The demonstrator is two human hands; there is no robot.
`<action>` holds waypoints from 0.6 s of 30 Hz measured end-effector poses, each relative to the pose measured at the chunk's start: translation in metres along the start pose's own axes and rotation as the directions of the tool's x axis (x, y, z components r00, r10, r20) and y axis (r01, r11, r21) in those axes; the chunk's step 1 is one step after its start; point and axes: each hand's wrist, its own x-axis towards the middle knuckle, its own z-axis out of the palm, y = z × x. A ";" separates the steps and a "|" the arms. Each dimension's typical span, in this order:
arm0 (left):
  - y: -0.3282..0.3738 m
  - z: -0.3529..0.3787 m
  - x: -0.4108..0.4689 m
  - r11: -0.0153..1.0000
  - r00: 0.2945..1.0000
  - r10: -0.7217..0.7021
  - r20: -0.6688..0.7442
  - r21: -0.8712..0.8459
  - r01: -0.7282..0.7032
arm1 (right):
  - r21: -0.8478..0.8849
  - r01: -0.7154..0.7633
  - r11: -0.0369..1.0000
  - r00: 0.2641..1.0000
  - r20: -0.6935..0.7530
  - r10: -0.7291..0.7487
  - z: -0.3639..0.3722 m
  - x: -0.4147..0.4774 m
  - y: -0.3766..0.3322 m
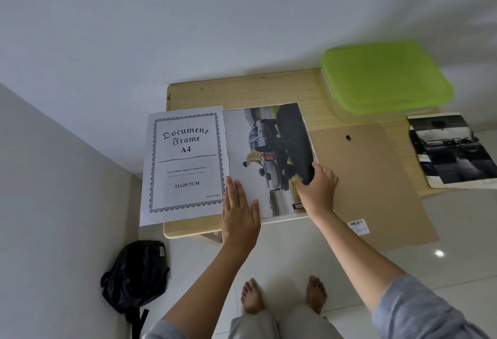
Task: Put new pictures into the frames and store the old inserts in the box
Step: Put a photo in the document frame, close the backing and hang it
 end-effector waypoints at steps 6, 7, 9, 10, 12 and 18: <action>-0.001 0.001 0.000 1.000 1.000 -0.001 0.009 0.000 0.001 | 0.178 -0.030 0.984 0.997 -0.060 0.041 -0.010 0.011 0.003; -0.001 0.001 0.000 1.000 1.000 -0.001 0.009 -0.001 0.001 | 0.226 -0.030 0.974 0.996 -0.072 0.047 -0.013 0.013 0.003; -0.001 0.001 -0.001 1.000 1.000 -0.003 0.010 0.005 0.003 | 0.288 -0.023 0.957 0.994 -0.093 0.052 -0.018 0.017 0.002; -0.001 0.002 -0.001 1.000 1.000 -0.005 0.007 0.006 0.005 | 0.296 -0.016 0.955 0.994 -0.099 0.047 -0.020 0.019 0.001; -0.001 0.002 -0.001 1.000 1.000 -0.005 -0.001 0.003 0.005 | 0.289 0.002 0.957 0.994 -0.101 0.028 -0.024 0.021 0.001; 0.000 0.002 -0.001 1.000 1.000 -0.022 0.007 -0.010 0.022 | 0.256 0.070 0.964 0.998 -0.027 -0.065 -0.024 0.018 0.005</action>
